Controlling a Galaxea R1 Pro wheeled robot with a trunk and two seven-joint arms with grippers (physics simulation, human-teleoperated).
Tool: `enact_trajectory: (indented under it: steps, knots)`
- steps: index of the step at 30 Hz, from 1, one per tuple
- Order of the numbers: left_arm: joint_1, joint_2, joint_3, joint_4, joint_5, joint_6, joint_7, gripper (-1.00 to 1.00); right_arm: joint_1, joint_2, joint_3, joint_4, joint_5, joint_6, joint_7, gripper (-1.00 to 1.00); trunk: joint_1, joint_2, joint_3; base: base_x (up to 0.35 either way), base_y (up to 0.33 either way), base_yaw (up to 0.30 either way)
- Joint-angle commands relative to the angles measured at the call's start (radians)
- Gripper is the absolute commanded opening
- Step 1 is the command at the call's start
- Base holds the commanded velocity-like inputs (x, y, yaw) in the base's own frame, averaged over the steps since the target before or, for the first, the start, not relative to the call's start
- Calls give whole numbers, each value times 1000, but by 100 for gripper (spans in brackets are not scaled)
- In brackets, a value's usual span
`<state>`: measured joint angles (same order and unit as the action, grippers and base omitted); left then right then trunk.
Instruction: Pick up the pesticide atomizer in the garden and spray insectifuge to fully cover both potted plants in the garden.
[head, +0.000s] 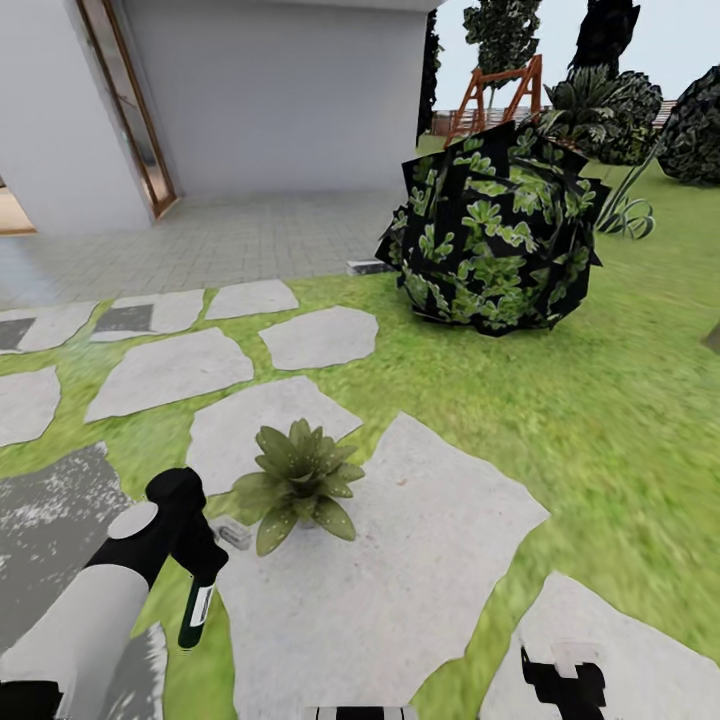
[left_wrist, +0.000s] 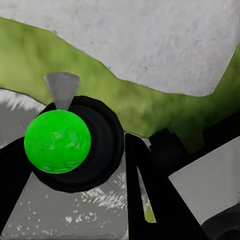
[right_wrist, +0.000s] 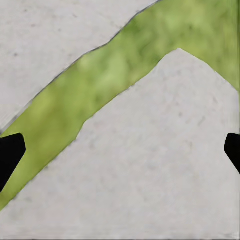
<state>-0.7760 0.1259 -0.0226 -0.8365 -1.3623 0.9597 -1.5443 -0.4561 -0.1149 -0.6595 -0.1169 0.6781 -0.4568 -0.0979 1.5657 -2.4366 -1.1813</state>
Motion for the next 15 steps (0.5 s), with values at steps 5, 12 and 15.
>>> enact_trajectory:
  steps: [5, 12, 15]
  knots:
    - [-13, -10, -5, -1, -6, 17, -10, -100, -1, 0, -5, 1, 11, -3, -6, 100, 0, 0, -1, 140, 277, -214]
    - [-13, -11, -5, -1, -6, 16, -10, -100, -1, -2, -5, 0, 11, -2, -6, 100, 0, 0, -1, 237, 232, -9]
    - [-13, -12, -5, -1, -6, 16, -10, -100, -1, -2, -5, 0, 11, -2, -6, 100, 0, 0, -1, 266, 145, 0]
